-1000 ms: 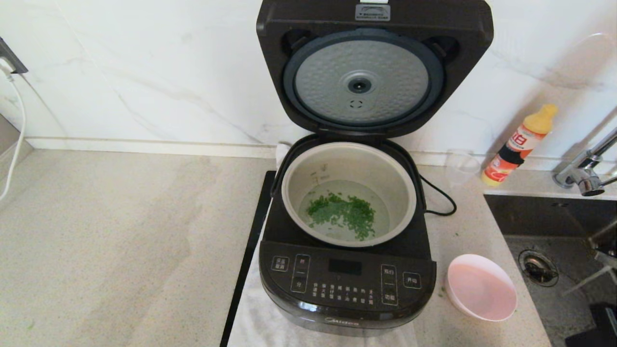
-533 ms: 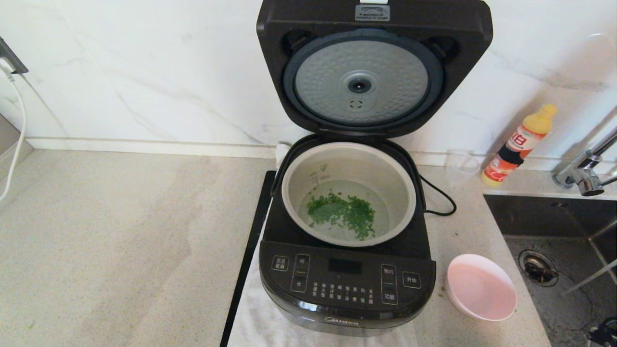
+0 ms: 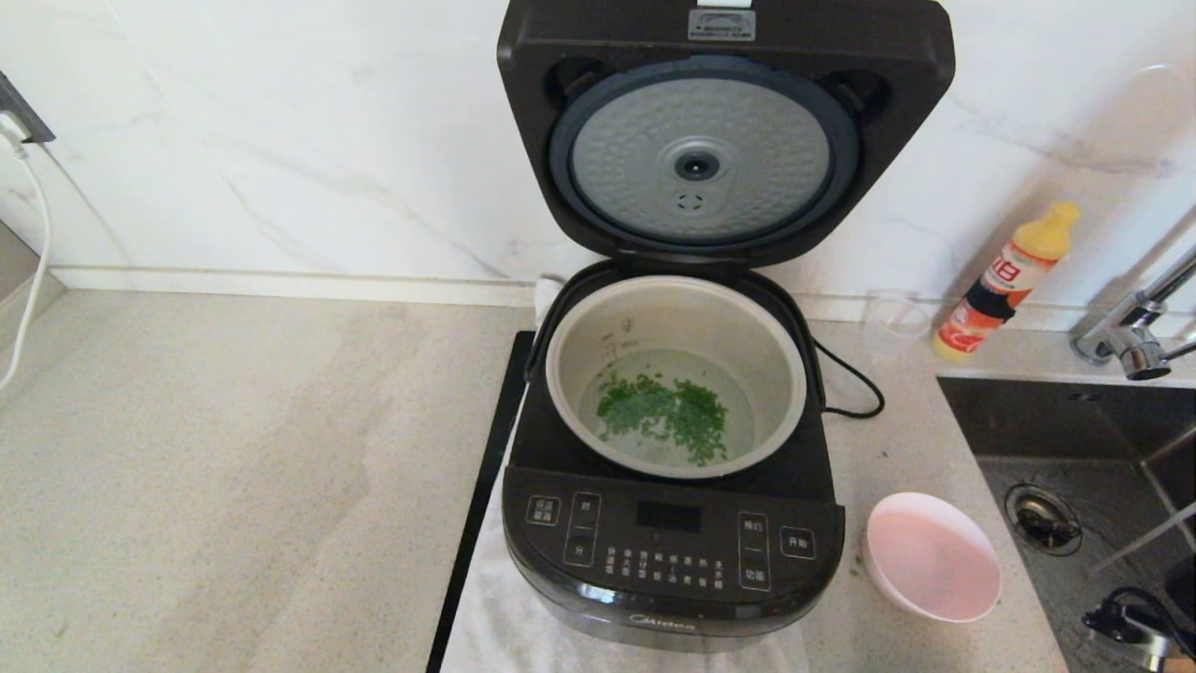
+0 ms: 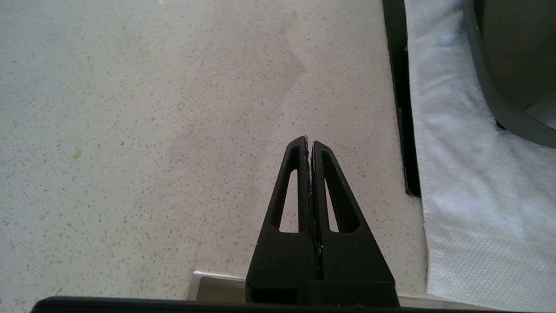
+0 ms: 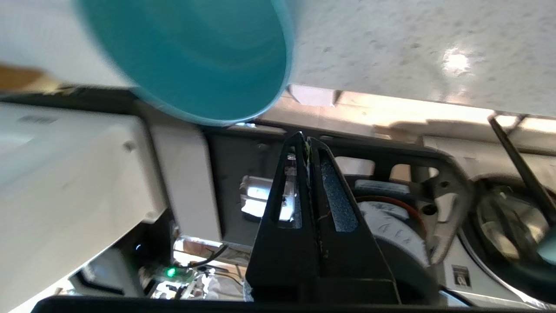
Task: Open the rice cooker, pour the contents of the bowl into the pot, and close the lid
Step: Fill a bowl with water from the tap
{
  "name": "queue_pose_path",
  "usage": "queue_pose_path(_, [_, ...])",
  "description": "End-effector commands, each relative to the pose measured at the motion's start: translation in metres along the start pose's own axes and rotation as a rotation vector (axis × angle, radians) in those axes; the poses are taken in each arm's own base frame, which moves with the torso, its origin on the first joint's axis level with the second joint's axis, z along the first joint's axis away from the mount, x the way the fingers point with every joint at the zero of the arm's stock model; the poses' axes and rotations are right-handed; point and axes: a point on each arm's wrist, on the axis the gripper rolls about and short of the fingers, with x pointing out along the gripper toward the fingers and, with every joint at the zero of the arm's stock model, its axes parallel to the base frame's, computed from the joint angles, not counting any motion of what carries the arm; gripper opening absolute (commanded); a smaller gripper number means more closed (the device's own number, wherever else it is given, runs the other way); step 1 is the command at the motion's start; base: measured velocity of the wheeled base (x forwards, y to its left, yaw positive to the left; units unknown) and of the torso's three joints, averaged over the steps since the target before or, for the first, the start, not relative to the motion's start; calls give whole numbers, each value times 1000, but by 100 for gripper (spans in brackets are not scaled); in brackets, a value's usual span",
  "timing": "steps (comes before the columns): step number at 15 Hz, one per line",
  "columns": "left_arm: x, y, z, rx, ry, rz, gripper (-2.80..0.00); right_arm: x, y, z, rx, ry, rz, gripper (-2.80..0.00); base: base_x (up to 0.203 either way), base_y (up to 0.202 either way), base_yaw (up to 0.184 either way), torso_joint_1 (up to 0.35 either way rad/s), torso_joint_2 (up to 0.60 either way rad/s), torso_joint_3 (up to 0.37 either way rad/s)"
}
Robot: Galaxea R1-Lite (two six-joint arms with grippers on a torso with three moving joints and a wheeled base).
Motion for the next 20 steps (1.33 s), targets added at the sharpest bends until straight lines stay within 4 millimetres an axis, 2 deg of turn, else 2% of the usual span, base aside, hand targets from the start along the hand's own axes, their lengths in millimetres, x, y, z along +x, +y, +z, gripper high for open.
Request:
queue_pose_path(1, [0, 0, 0, -1, -2, 0, -280, 12, 1, 12, -2, 20, -16, 0, 0, 0, 0, 0, 0, 0])
queue_pose_path(7, [0, 0, 0, -1, -2, 0, -280, 28, 11, 20, -55, 87, -29, 0, 0, 0, 0, 0, 0, 0])
queue_pose_path(13, [0, 0, 0, -1, -2, 0, -280, 47, 15, 40, -38, 37, -98, 0, 0, 0, 0, 0, 0, 0])
queue_pose_path(20, [0, 0, 0, -1, -1, 0, -280, 47, 17, 46, -2, -6, -114, 0, 0, 0, 0, 0, 0, 0])
